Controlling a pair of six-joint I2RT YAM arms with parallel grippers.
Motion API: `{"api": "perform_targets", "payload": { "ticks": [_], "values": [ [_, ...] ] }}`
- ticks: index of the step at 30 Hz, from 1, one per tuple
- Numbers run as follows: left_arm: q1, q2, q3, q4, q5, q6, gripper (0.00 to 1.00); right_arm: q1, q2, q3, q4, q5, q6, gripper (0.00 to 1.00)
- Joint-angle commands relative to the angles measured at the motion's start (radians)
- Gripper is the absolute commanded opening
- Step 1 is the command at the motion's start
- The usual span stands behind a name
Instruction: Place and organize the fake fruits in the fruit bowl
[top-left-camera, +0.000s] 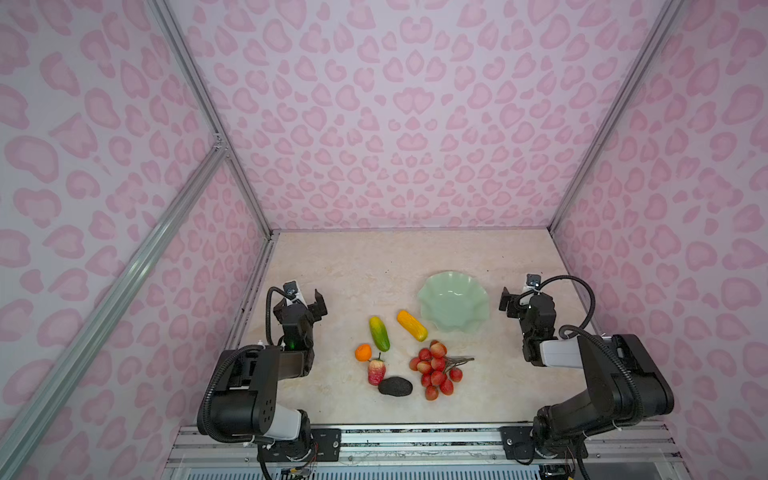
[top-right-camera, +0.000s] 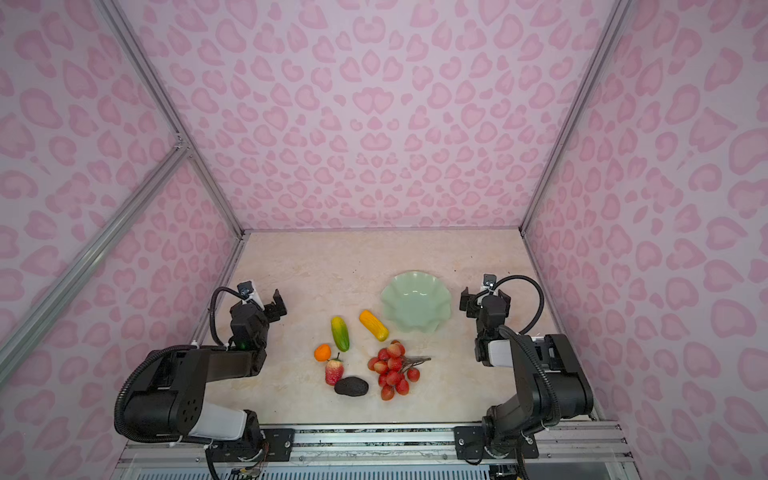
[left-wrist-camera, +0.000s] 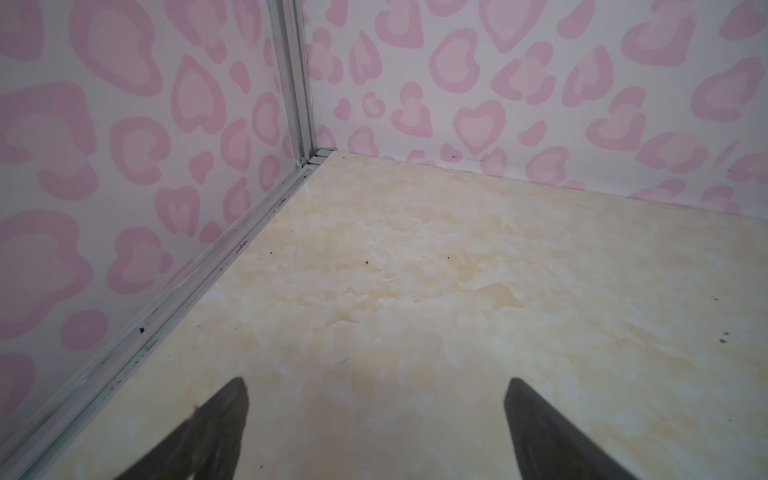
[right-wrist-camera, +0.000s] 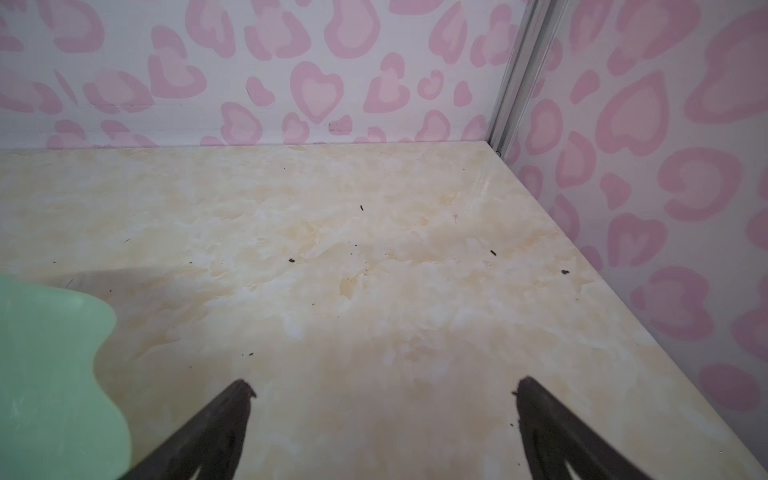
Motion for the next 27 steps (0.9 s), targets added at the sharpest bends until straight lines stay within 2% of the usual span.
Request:
{"api": "perform_targets", "payload": {
  "ticks": [1,25,27],
  "values": [
    [0.001,0.003,0.01,0.02,-0.008,0.007,0.97,0.0,0.0,-0.003,0.003,-0.006,-0.002,0.99],
    [0.0,-0.003,0.005,0.029,-0.009,0.009,0.98,0.0,-0.001,-0.007,0.005,-0.005,-0.002,0.99],
    [-0.004,-0.041,0.019,-0.036,-0.049,-0.005,0.98,0.002,-0.006,-0.011,0.032,-0.013,-0.013,0.99]
  ]
}}
